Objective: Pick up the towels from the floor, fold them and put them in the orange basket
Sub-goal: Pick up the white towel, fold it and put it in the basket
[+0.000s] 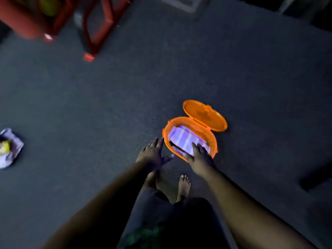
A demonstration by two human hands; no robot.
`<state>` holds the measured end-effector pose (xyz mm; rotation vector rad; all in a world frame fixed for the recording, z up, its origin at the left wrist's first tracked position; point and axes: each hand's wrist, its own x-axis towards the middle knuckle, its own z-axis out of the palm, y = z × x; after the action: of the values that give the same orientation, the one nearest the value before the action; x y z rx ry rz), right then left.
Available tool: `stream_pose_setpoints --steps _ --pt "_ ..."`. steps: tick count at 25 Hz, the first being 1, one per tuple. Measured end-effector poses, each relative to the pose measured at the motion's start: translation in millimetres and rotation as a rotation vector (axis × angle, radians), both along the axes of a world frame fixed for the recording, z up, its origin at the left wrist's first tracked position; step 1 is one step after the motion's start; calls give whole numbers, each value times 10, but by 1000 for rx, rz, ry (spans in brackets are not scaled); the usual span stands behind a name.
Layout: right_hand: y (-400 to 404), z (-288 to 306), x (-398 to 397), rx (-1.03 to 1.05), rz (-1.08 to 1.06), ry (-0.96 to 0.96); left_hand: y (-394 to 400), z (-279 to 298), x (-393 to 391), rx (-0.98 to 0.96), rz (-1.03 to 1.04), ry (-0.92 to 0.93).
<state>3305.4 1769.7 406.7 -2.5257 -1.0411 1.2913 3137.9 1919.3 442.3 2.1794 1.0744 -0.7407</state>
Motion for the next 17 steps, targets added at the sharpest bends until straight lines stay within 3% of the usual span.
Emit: stream_pose_setpoints --steps 4,8,17 --pt "298 798 -362 90 266 -28 -298 809 -682 128 253 -83" --pt "736 1249 -984 179 553 -66 -463 1262 -1477 213 481 -77" --pt "950 2129 -3654 326 1150 -75 -1612 1858 -4070 375 1083 -90"
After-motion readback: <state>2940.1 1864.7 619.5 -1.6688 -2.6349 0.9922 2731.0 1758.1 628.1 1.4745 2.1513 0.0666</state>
